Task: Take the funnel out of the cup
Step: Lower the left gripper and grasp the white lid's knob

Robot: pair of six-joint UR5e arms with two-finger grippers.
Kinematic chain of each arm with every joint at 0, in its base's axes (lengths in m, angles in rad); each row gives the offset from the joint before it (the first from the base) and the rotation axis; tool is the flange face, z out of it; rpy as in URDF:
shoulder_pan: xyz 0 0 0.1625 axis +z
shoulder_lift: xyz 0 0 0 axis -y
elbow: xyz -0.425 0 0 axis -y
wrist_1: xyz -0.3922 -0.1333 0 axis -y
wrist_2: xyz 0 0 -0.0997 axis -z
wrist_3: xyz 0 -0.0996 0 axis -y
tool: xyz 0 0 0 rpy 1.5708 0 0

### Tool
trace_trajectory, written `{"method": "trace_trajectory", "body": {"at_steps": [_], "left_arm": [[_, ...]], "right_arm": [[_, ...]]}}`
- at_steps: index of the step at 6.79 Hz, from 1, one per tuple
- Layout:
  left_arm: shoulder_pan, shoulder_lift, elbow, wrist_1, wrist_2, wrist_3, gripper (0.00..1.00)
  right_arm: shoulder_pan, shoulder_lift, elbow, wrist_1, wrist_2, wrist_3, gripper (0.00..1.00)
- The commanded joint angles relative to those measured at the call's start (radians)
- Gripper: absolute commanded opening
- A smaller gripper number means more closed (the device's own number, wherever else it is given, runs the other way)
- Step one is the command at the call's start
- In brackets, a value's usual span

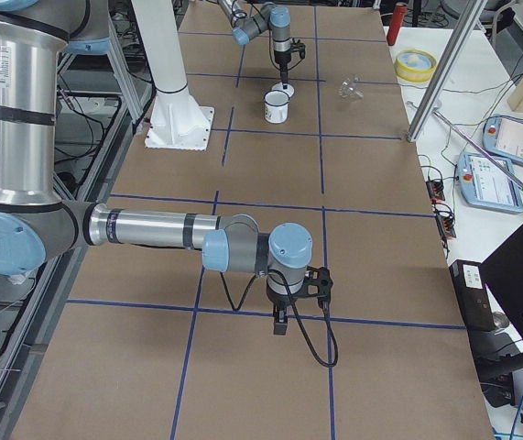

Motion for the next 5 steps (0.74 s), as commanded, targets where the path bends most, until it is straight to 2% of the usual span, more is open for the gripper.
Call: {"method": "trace_trajectory", "body": {"at_steps": [1, 2, 4, 5], "left_arm": [[0.002, 0.000, -0.004, 0.002, 0.002, 0.000, 0.09], [0.002, 0.000, -0.009, 0.006, 0.002, 0.000, 0.00], [0.000, 0.000, -0.024, 0.015, 0.000, 0.001, 0.00], [-0.010, 0.001, -0.078, 0.050, -0.001, 0.004, 0.00]], "right_arm": [[0.000, 0.000, 0.000, 0.000, 0.000, 0.000, 1.00], [0.000, 0.000, 0.000, 0.000, 0.000, 0.000, 1.00], [0.000, 0.000, 0.000, 0.000, 0.000, 0.000, 1.00], [0.000, 0.000, 0.000, 0.000, 0.000, 0.000, 1.00]]}}
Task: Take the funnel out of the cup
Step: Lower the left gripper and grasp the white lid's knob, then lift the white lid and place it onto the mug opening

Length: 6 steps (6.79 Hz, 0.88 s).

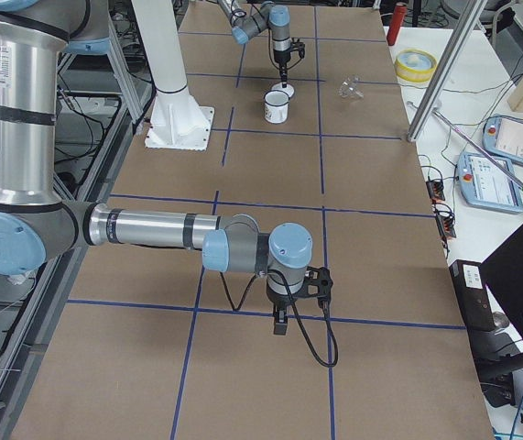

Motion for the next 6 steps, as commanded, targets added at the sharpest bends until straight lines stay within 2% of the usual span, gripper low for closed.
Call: {"method": "trace_trajectory", "body": {"at_steps": [1, 2, 3, 4, 6], "left_arm": [[-0.011, -0.015, -0.142, 0.176, -0.002, 0.007, 0.00], [-0.013, -0.073, -0.220, 0.336, -0.003, 0.007, 0.00], [-0.016, -0.211, -0.227, 0.510, -0.006, -0.003, 0.00], [-0.007, -0.305, -0.218, 0.585, -0.008, -0.079, 0.00], [0.033, -0.452, -0.045, 0.577, -0.009, -0.204, 0.00]], "right_arm": [[0.000, 0.000, 0.000, 0.000, 0.000, 0.000, 1.00], [0.000, 0.000, 0.000, 0.000, 0.000, 0.000, 1.00], [0.000, 0.000, 0.000, 0.000, 0.000, 0.000, 1.00], [0.000, 0.000, 0.000, 0.000, 0.000, 0.000, 1.00], [0.000, 0.000, 0.000, 0.000, 0.000, 0.000, 1.00]]}}
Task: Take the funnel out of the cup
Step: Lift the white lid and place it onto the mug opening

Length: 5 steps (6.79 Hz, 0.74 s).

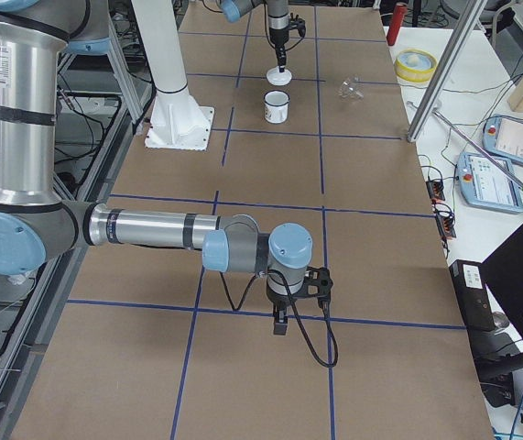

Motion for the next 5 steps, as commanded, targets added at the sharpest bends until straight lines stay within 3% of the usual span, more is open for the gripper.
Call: {"method": "trace_trajectory", "body": {"at_steps": [1, 5], "left_arm": [[0.024, -0.098, 0.118, 0.002, 0.001, -0.059, 0.00], [0.053, -0.051, 0.133, -0.078, 0.005, -0.067, 0.00]], "right_arm": [[0.000, 0.000, 0.000, 0.000, 0.000, 0.000, 1.00], [0.000, 0.000, 0.000, 0.000, 0.000, 0.000, 1.00]]}}
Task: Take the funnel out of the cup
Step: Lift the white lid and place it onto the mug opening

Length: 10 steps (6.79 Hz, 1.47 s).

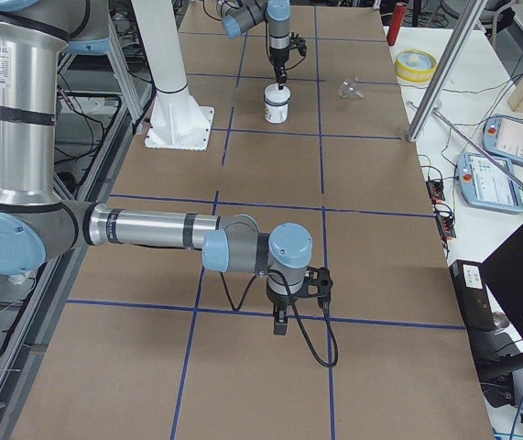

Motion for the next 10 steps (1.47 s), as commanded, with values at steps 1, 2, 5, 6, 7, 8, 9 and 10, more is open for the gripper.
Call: {"method": "trace_trajectory", "body": {"at_steps": [1, 2, 5, 6, 7, 8, 9, 10], "left_arm": [[0.003, 0.013, 0.002, -0.018, 0.002, 0.001, 0.00], [0.005, 0.016, 0.003, -0.018, 0.002, 0.001, 0.00], [0.005, 0.046, 0.002, -0.060, 0.002, -0.002, 0.00], [0.005, 0.041, 0.002, -0.061, 0.001, -0.003, 0.00], [0.005, 0.041, 0.002, -0.061, 0.001, -0.004, 0.00], [0.005, 0.042, 0.003, -0.072, 0.002, -0.004, 0.00], [0.005, 0.047, 0.005, -0.081, 0.002, -0.004, 0.00], [0.005, 0.047, 0.009, -0.082, 0.002, -0.004, 0.00]], "right_arm": [[0.000, 0.000, 0.000, 0.000, 0.000, 0.000, 1.00], [0.000, 0.000, 0.000, 0.000, 0.000, 0.000, 1.00], [0.000, 0.000, 0.000, 0.000, 0.000, 0.000, 1.00], [0.000, 0.000, 0.000, 0.000, 0.000, 0.000, 1.00], [0.000, 0.000, 0.000, 0.000, 0.000, 0.000, 1.00], [0.000, 0.000, 0.000, 0.000, 0.000, 0.000, 1.00], [0.000, 0.000, 0.000, 0.000, 0.000, 0.000, 1.00], [0.000, 0.000, 0.000, 0.000, 0.000, 0.000, 1.00]]}}
